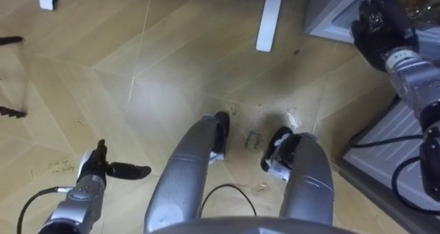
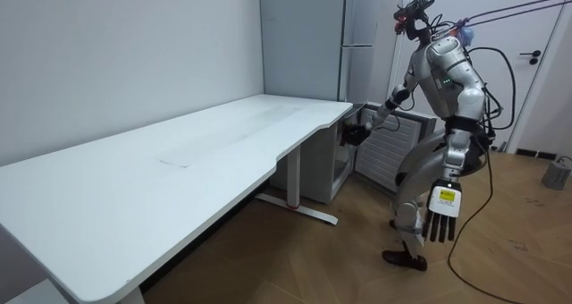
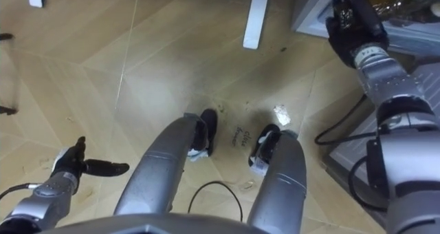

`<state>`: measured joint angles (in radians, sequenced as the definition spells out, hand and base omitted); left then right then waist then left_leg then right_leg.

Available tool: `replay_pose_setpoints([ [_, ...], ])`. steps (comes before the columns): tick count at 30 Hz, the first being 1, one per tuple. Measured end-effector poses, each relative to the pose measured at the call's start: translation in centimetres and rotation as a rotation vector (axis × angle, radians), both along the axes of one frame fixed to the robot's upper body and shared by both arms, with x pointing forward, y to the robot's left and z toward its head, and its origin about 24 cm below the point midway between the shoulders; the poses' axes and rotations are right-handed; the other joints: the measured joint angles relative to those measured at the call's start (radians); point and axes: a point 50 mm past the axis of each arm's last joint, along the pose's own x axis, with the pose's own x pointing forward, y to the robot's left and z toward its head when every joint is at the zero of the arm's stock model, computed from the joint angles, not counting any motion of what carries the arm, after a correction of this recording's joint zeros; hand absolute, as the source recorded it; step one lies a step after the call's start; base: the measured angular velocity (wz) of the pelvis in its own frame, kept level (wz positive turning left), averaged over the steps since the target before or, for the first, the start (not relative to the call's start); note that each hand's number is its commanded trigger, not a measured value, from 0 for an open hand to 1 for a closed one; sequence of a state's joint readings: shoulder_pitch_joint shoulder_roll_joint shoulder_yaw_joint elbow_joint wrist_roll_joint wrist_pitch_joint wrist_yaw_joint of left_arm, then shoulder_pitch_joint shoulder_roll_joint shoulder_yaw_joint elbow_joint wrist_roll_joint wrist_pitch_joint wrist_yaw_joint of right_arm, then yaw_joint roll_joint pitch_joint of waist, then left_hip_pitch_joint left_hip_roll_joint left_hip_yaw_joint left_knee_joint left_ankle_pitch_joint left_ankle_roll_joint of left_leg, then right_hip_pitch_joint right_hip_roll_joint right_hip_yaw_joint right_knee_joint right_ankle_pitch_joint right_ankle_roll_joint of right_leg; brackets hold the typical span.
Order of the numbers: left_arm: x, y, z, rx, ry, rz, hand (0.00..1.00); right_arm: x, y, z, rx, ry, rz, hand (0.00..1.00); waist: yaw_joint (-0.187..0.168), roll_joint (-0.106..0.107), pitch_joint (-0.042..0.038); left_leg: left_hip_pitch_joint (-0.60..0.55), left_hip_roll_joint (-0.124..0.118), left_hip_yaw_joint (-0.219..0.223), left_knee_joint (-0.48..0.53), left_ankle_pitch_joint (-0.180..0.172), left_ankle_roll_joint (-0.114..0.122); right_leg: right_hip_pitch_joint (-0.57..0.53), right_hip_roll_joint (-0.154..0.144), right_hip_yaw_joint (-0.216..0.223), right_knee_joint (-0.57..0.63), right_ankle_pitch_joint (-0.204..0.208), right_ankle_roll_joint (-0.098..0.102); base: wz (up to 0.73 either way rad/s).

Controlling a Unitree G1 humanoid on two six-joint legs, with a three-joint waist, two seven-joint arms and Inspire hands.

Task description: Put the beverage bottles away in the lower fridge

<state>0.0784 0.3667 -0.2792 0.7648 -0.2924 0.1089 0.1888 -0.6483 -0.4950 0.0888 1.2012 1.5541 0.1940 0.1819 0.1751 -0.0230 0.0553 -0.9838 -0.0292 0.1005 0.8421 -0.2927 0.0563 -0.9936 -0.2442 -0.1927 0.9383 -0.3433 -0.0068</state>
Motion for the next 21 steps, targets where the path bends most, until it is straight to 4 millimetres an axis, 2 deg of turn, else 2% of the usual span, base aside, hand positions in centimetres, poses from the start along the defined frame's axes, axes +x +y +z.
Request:
replay_pose_setpoints([
  [7, 0.4, 0.2, 0.5, 0.002, -0.028, -0.016, 0.00, 0.0, -0.3, 0.1, -0.010, 0.006, -0.008, 1.00, -0.001, 0.003, 0.0009, -0.029, 0.005, 0.000, 0.007, -0.003, -0.004, -0.027, 0.009, -0.002, 0.001, 0.000, -0.003, -0.01],
  [10, 0.4, 0.2, 0.8, -0.001, -0.040, -0.016, 0.00, -0.1, -0.6, 0.3, -0.010, 0.004, -0.019, 1.00, -0.001, 0.003, 0.0005, -0.040, 0.015, 0.006, 0.018, -0.004, -0.001, -0.036, 0.007, -0.004, 0.007, 0.001, -0.004, 0.00],
  [15, 0.4, 0.6, 1.3, 0.033, -0.066, -0.024, 0.00, -0.1, -1.7, 1.0, -0.027, 0.013, -0.056, 1.00, -0.005, 0.003, 0.0004, -0.050, 0.015, 0.007, 0.023, -0.006, 0.001, -0.043, 0.001, -0.008, 0.012, 0.000, -0.005, 0.01],
  [21, -0.2, 0.9, 1.5, 0.050, -0.068, -0.024, 0.00, 0.5, -2.0, 2.2, -0.035, -0.004, -0.070, 1.00, -0.037, 0.002, -0.0002, -0.054, 0.013, 0.008, 0.026, -0.006, 0.001, -0.047, 0.000, -0.005, 0.018, 0.000, -0.005, 0.00],
])
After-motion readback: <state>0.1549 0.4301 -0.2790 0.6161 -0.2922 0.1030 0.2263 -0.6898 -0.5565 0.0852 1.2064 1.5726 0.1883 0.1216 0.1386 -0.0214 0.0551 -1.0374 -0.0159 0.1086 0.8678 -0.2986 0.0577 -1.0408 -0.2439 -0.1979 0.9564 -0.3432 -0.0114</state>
